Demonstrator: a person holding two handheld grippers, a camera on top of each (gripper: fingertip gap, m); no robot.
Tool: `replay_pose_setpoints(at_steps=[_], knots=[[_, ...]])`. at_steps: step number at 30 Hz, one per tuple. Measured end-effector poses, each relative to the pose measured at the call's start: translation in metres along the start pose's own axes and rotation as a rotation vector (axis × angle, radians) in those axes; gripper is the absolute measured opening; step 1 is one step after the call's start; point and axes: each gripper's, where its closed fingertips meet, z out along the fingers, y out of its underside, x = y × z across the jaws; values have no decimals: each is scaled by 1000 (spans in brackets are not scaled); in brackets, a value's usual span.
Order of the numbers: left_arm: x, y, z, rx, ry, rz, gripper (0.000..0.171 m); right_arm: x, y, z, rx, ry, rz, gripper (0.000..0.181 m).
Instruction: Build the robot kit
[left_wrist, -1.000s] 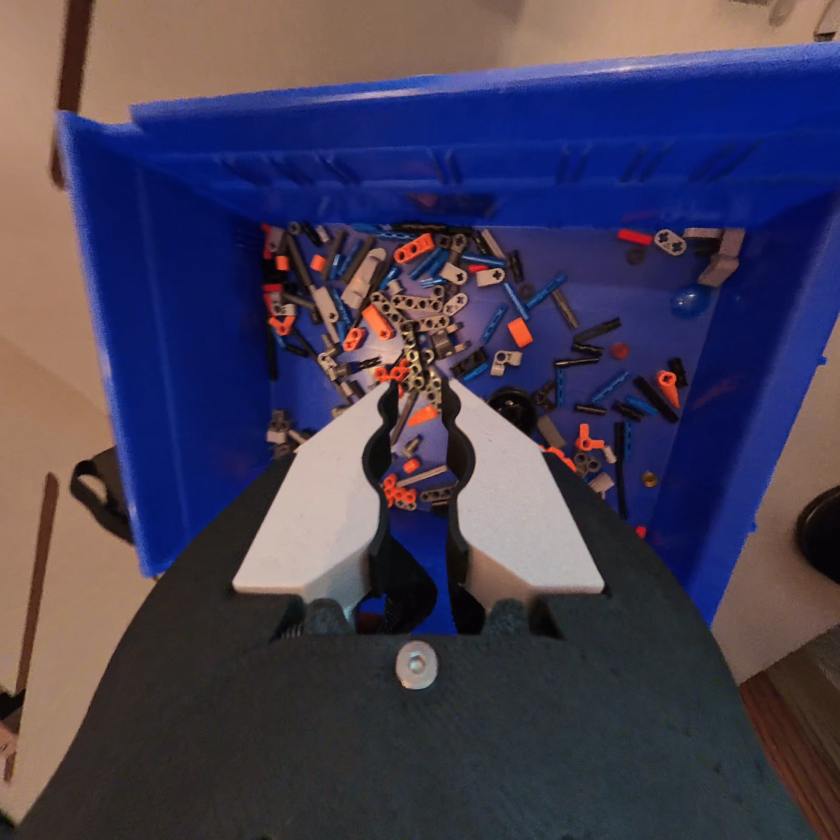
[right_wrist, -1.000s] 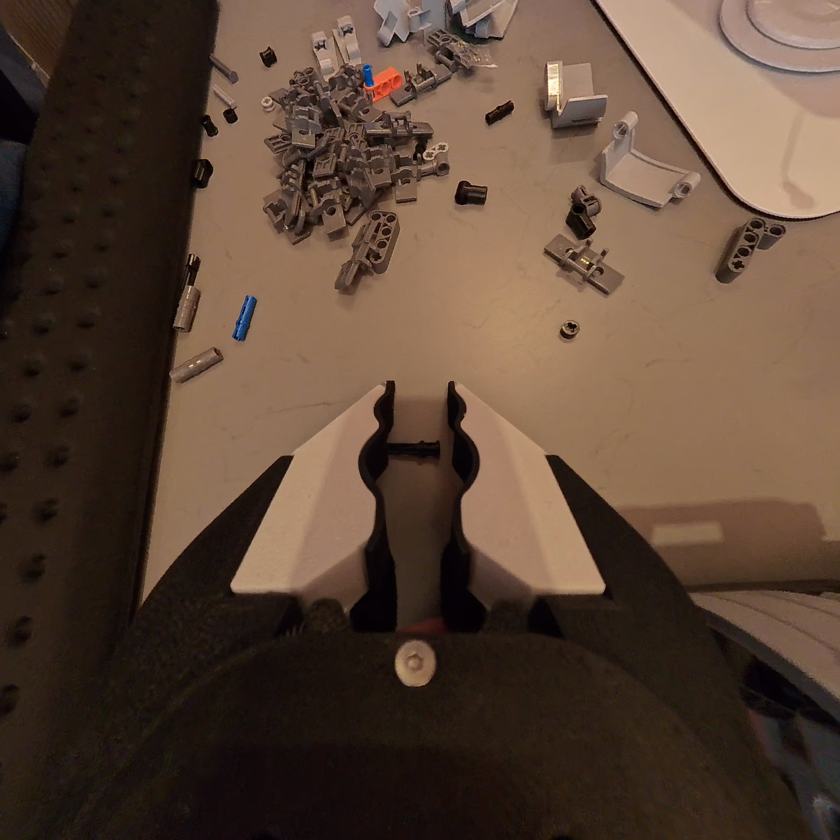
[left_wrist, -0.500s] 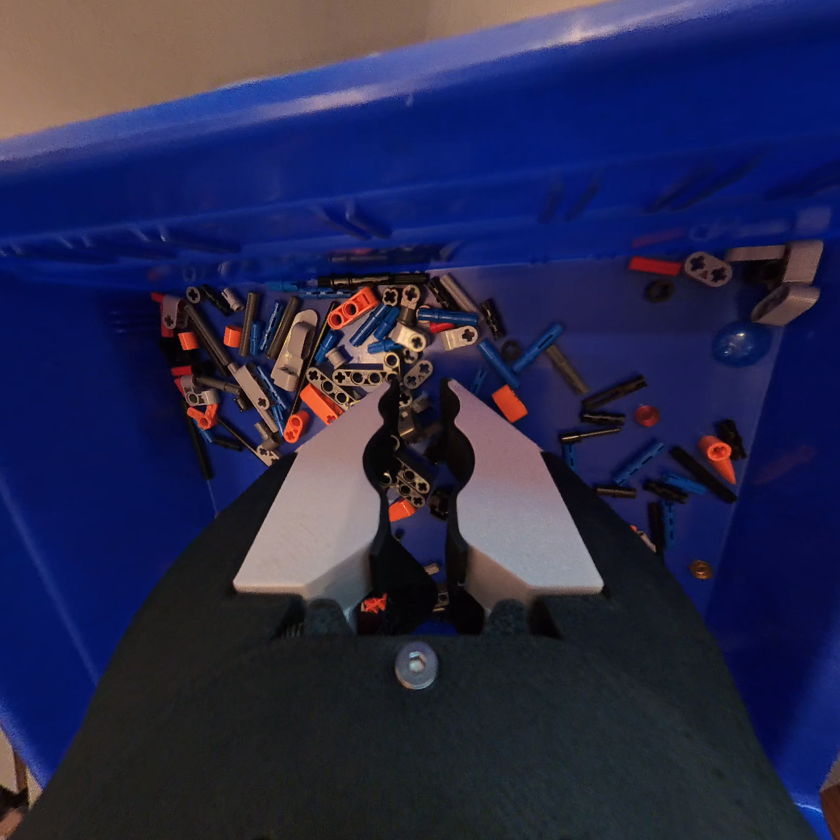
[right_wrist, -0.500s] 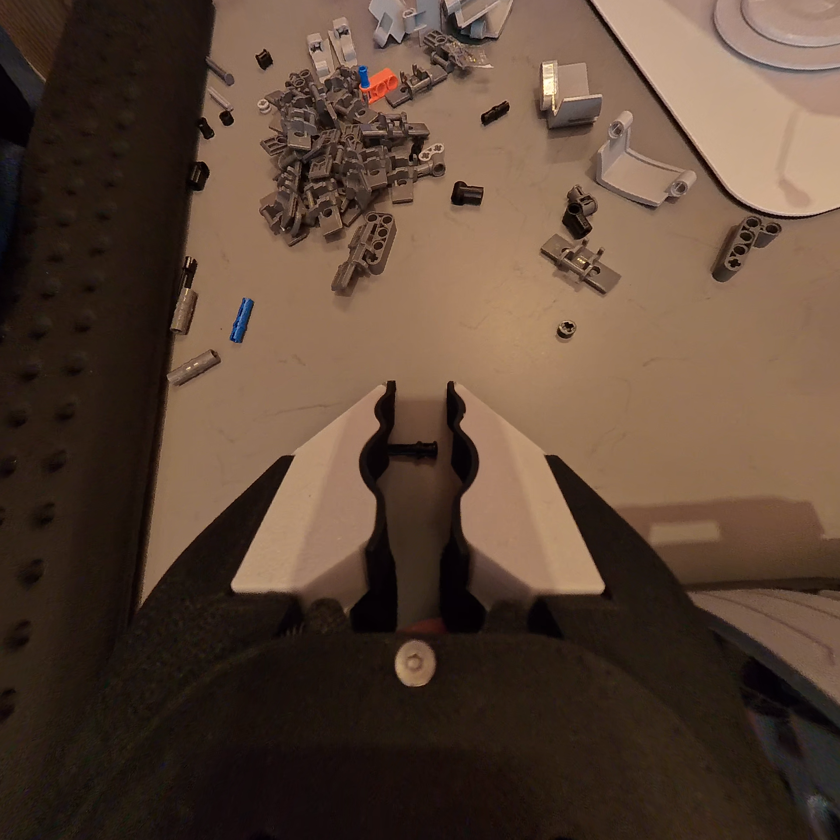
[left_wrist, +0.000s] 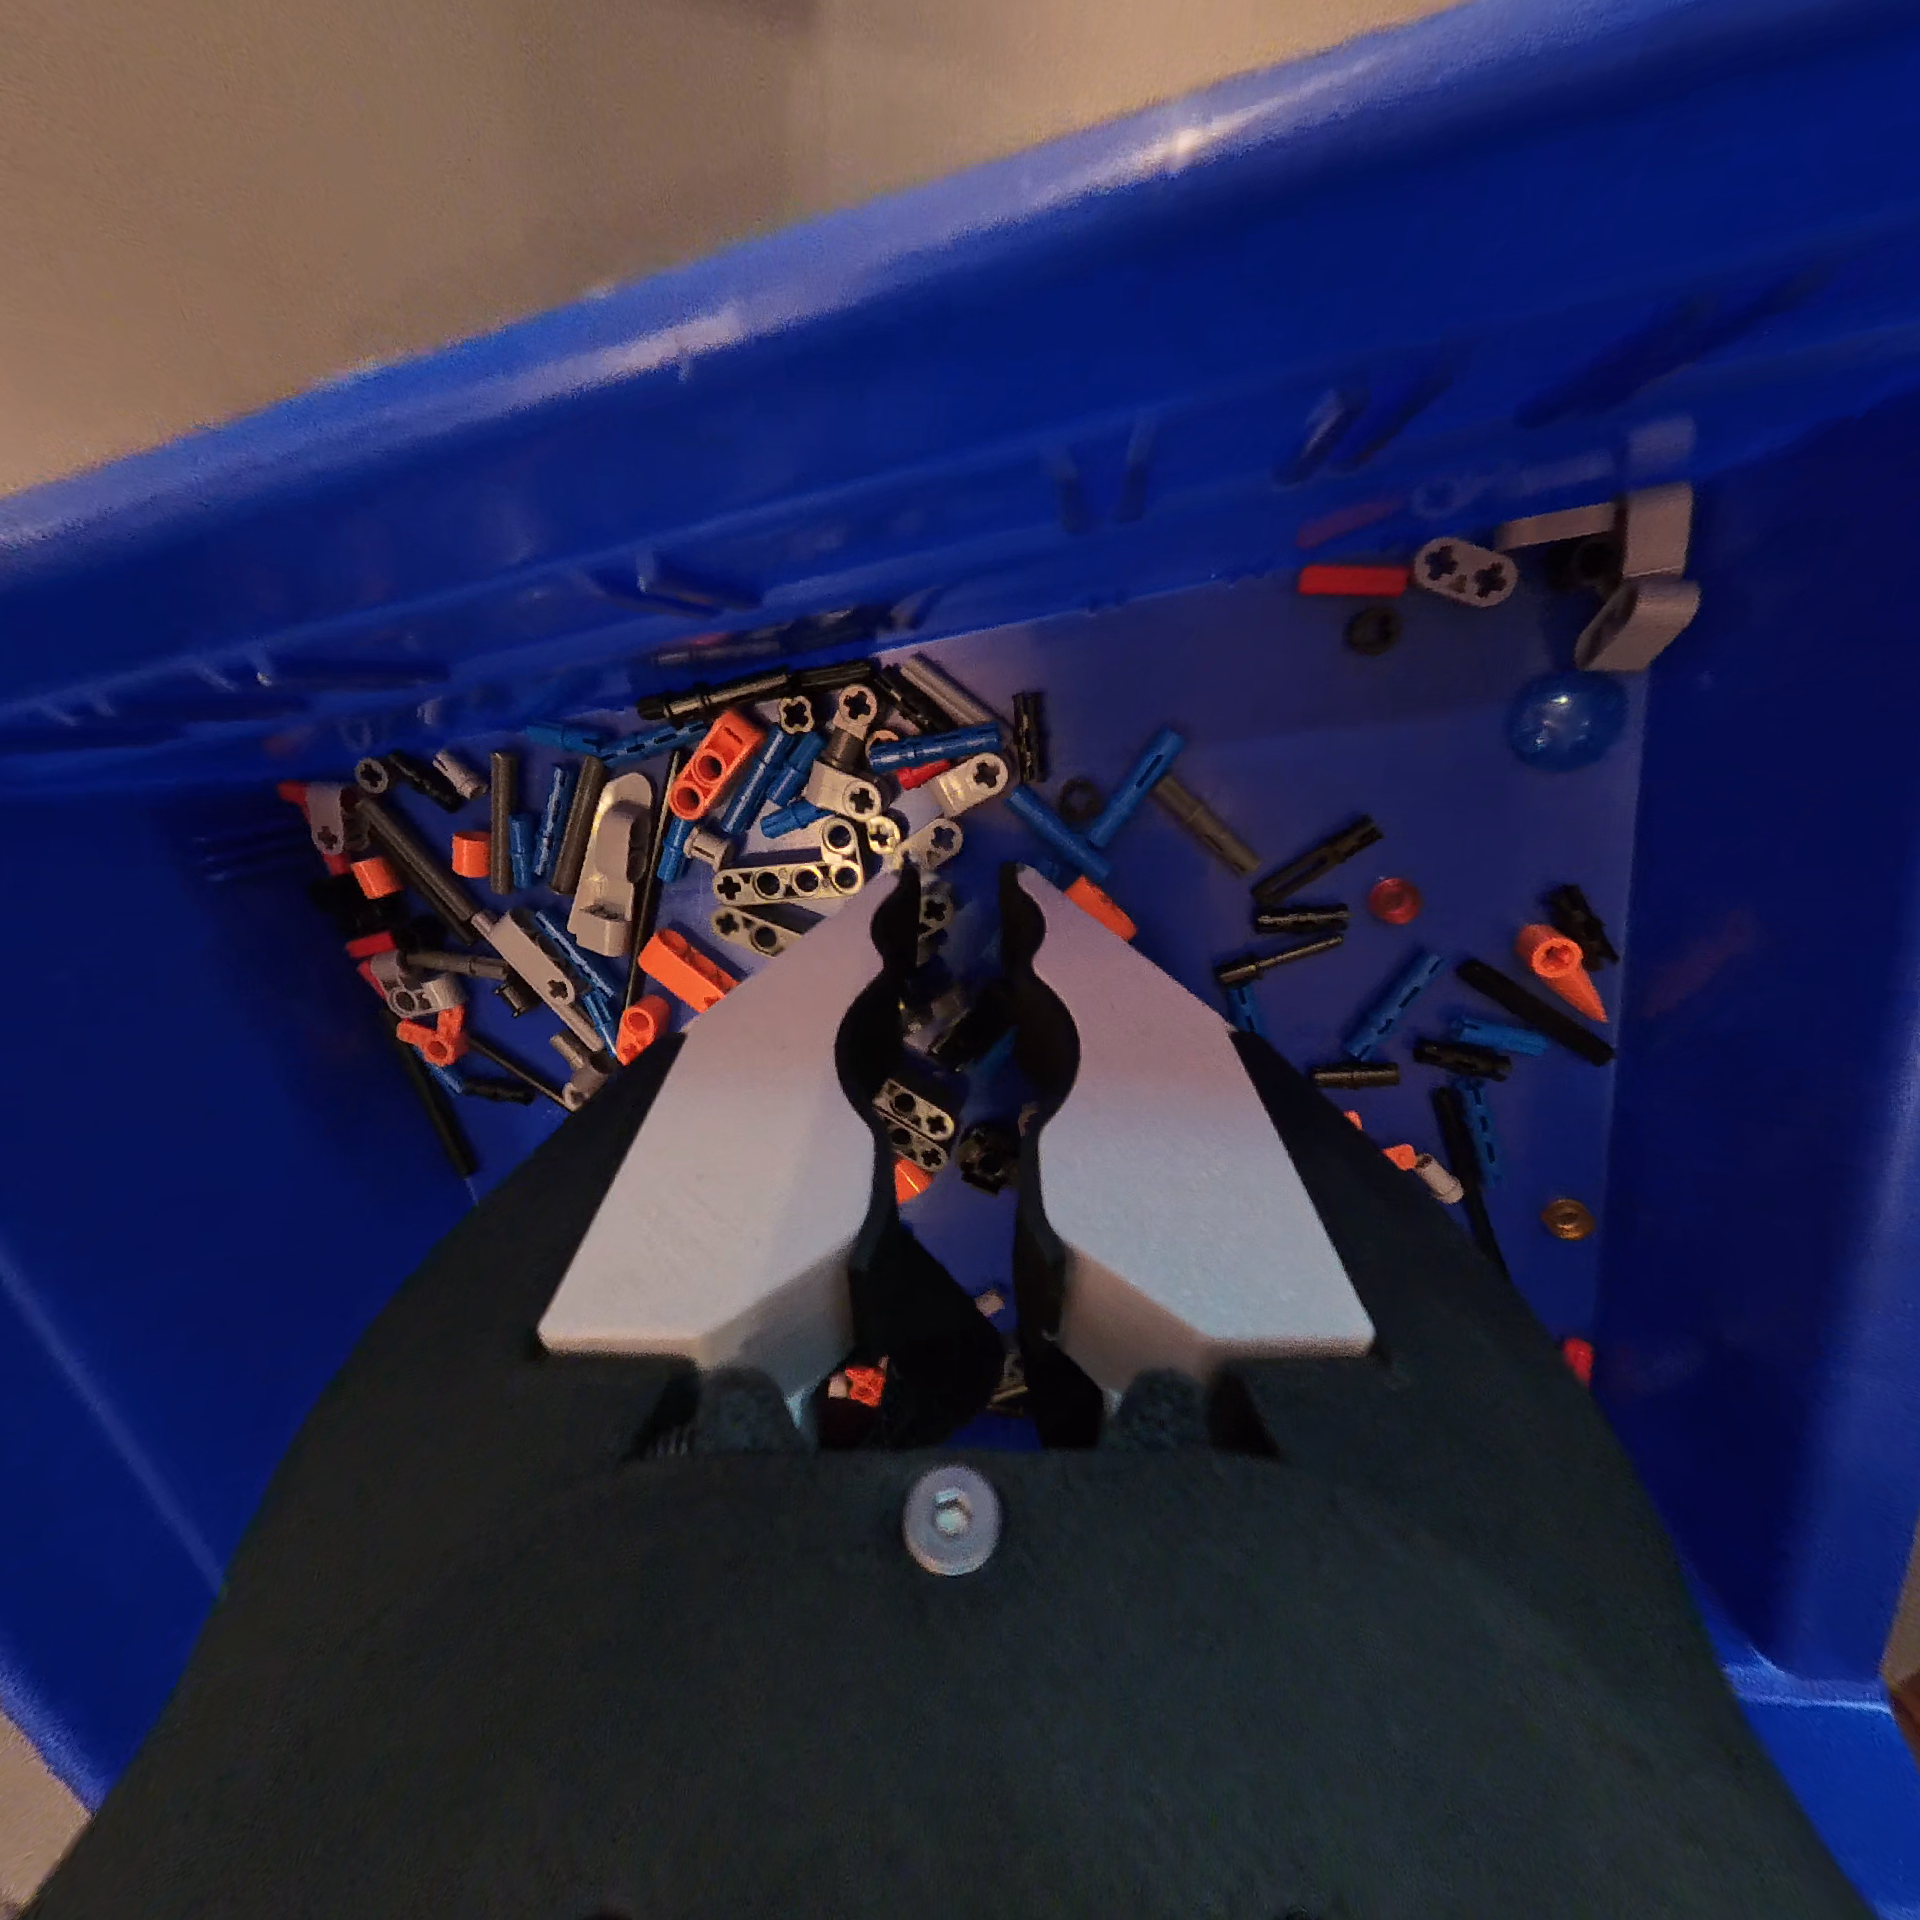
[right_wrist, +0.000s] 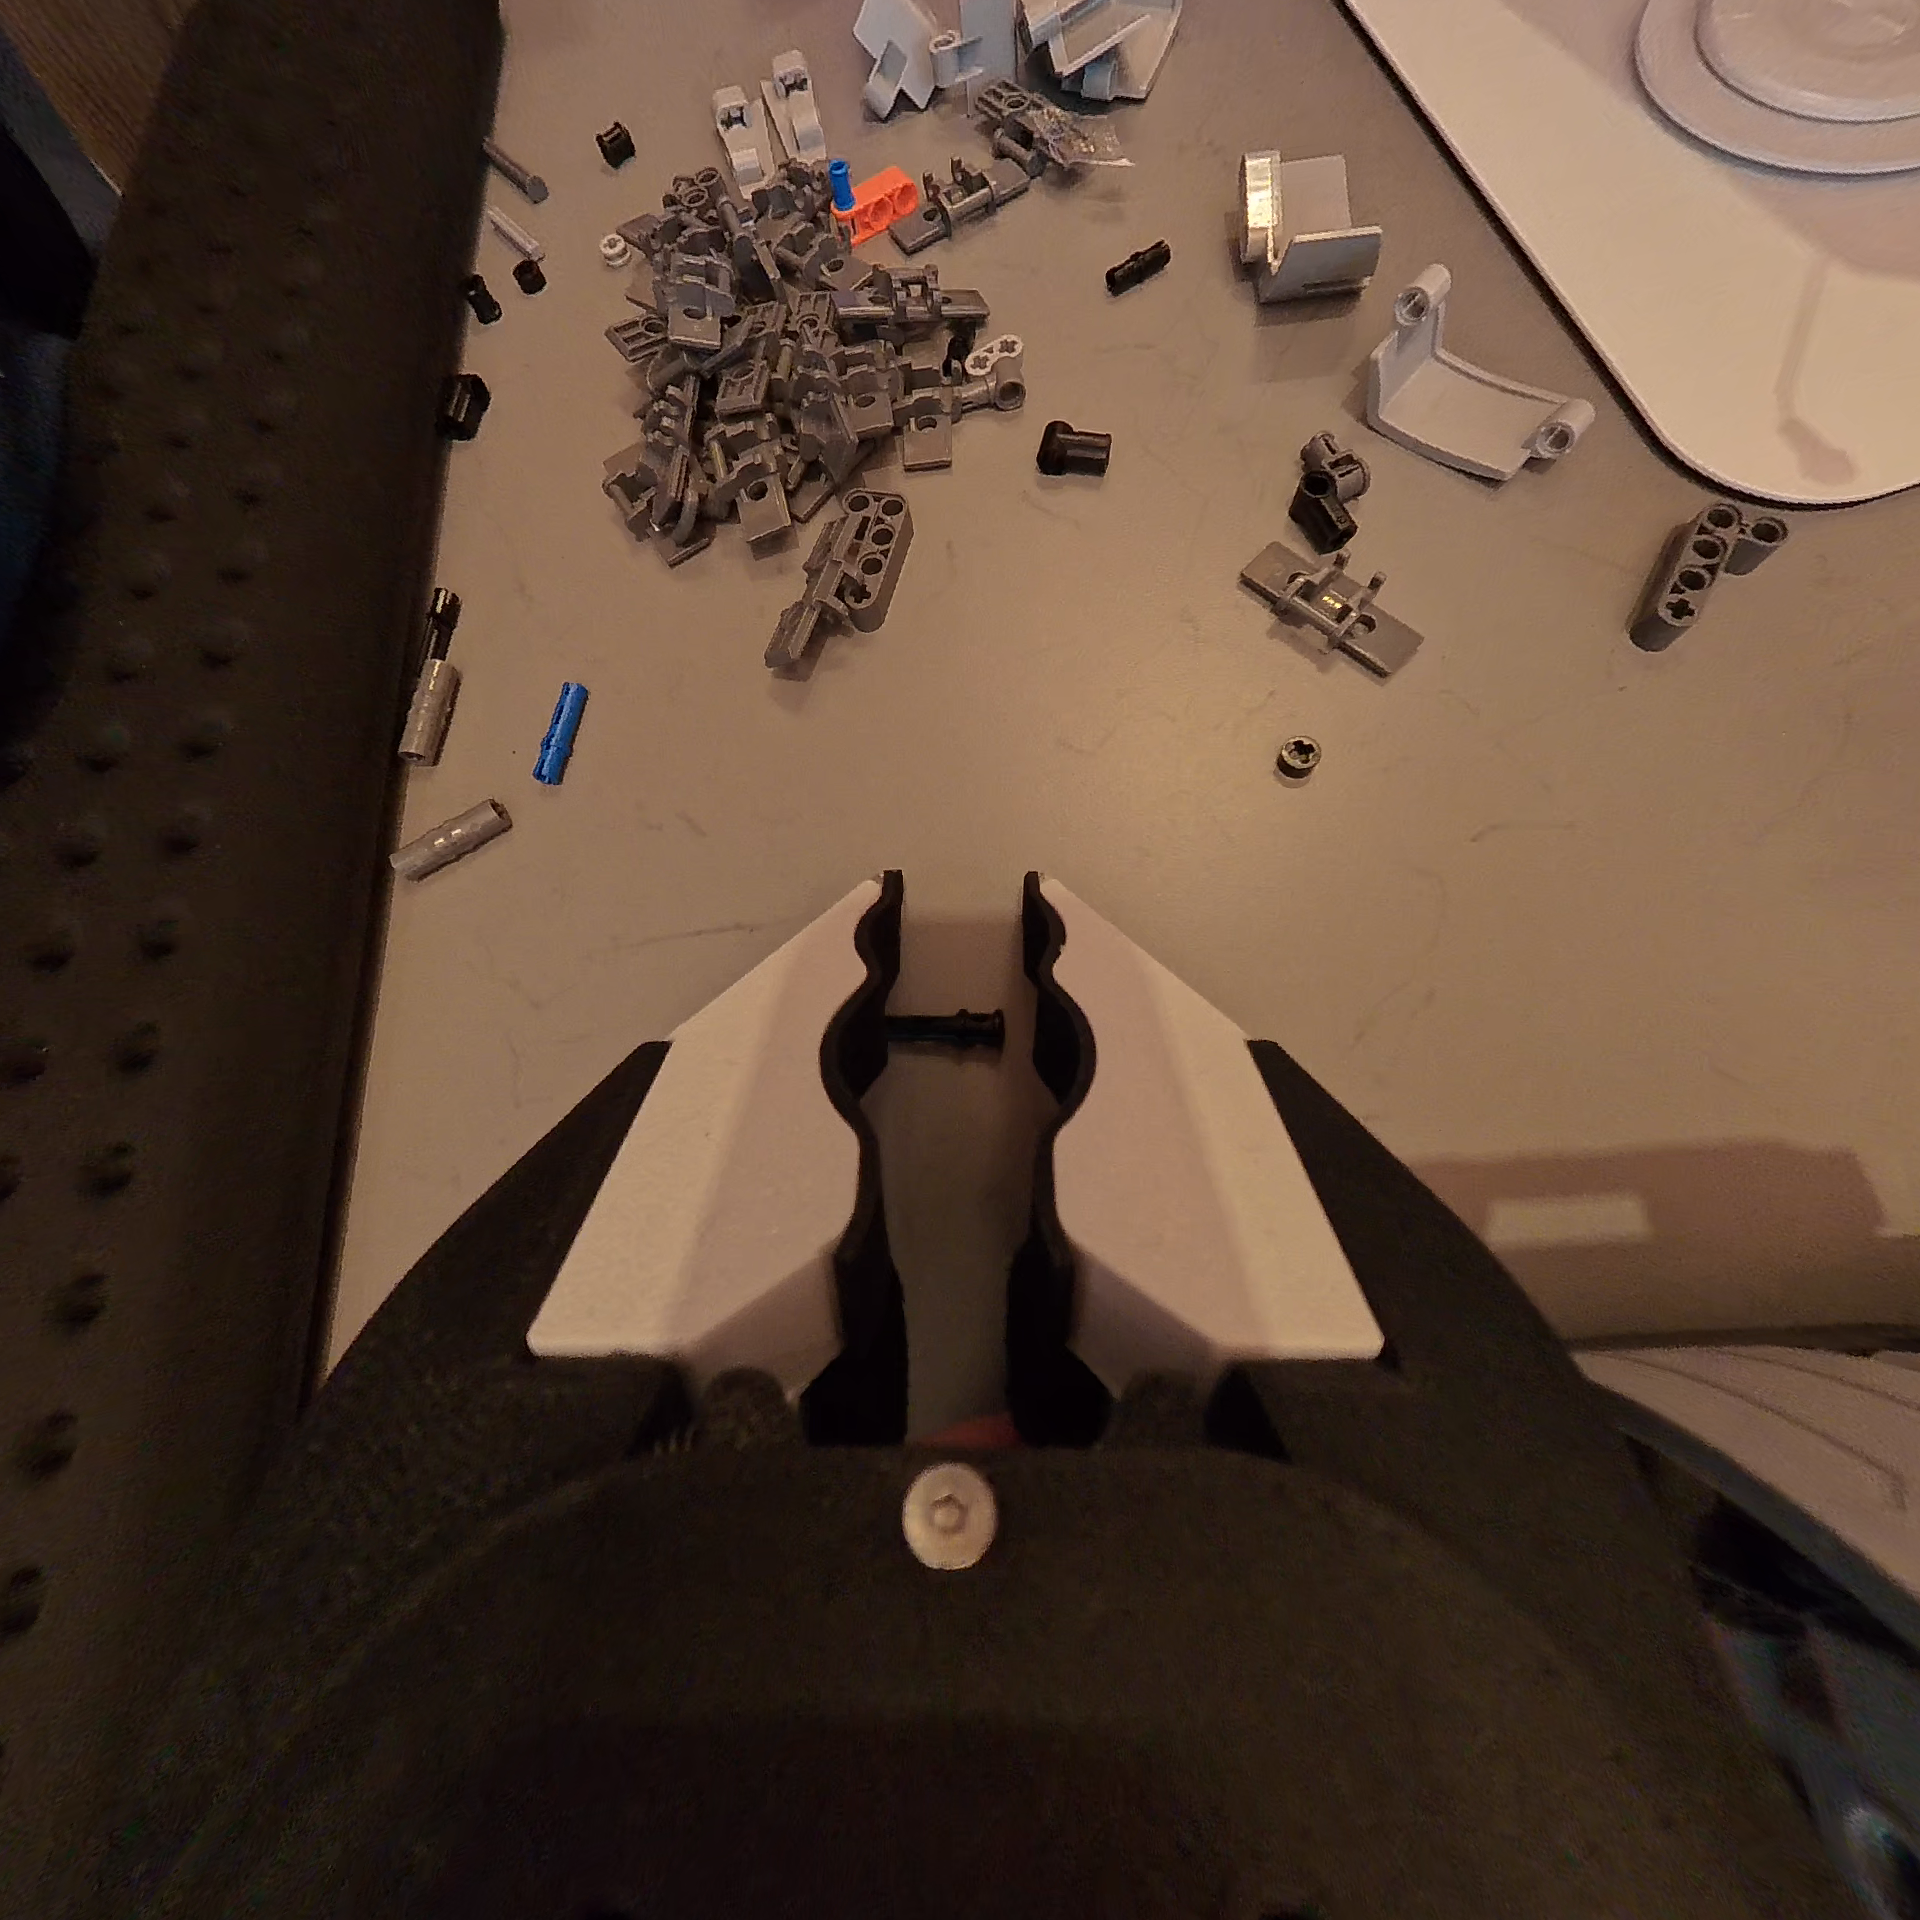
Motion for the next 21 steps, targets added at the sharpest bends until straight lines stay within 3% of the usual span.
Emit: replay_pose_setpoints(at_steps=[5,21], knots=[[-1,-5,5,20,4,71,13,0,0,0,1,1,-2,21],[0,-2,2,21,-2,45,9,-1,-1,-1,5,-3,-5,21]])
